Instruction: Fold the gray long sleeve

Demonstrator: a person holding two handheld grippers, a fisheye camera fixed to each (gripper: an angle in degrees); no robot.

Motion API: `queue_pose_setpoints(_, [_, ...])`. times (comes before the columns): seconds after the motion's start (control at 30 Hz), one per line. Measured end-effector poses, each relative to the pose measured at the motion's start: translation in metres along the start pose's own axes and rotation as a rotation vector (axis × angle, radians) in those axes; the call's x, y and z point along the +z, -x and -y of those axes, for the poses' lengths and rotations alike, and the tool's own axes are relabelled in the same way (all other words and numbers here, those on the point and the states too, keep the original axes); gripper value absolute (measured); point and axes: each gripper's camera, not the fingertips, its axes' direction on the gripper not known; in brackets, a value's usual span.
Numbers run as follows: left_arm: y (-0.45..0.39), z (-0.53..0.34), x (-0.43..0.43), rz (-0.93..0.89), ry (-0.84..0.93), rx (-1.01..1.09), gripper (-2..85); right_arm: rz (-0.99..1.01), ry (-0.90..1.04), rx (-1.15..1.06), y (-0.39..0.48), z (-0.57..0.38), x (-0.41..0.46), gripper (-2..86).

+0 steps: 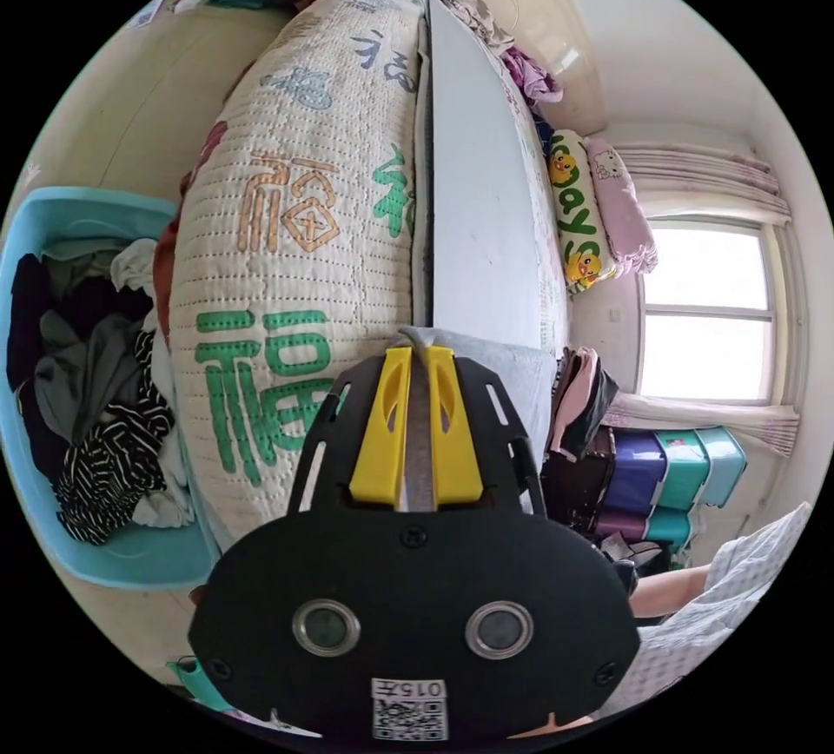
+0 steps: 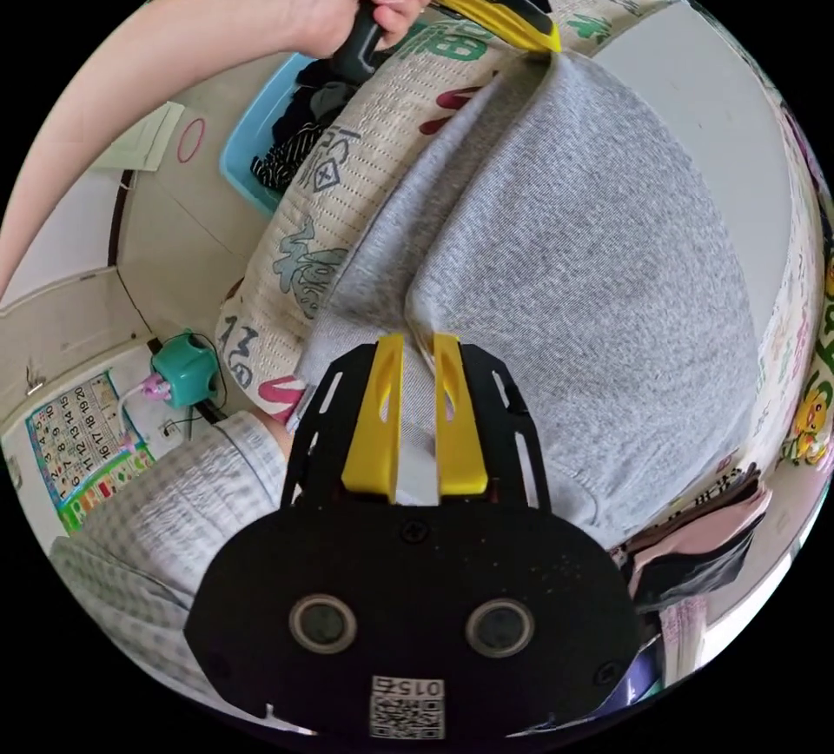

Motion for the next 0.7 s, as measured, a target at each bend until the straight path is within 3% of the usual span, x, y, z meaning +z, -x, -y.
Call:
queue_pose_setpoints(0.1, [-0.008,-0.02,-0.015,0.073,-0.017,-0.027,-0.5,0.072,-0.028,0.061,0.002,-0.009,-0.033,4.9])
queue_pose_setpoints(0.27, [-0.022,-0.093,-0.033,-0.013,0.019,-0.02,0.3,0.518,-0.124,0.277,-0.035,-0.054,-0.088,2.4])
queue_pose_setpoints(0.33, [-0.025,-0.123,-0.031,-0.038,0.041,-0.067,0.9,0.6,-0.158,0.377,-0.053,-0.079,-0.102,1.9])
queue_pose_setpoints(0.57, [-0.067,-0.22,0.0,-0.131,0.087,-0.207,2.2,0.585,-0.108,0.71,-0.13,-0.176,-0.142,0.6])
queue_pose_setpoints(0.7, [-0.122,-0.238,0.027,-0.133,0.116,-0.181,2.7,0.549,-0.133,0.781,-0.176,-0.215,-0.168,0.5])
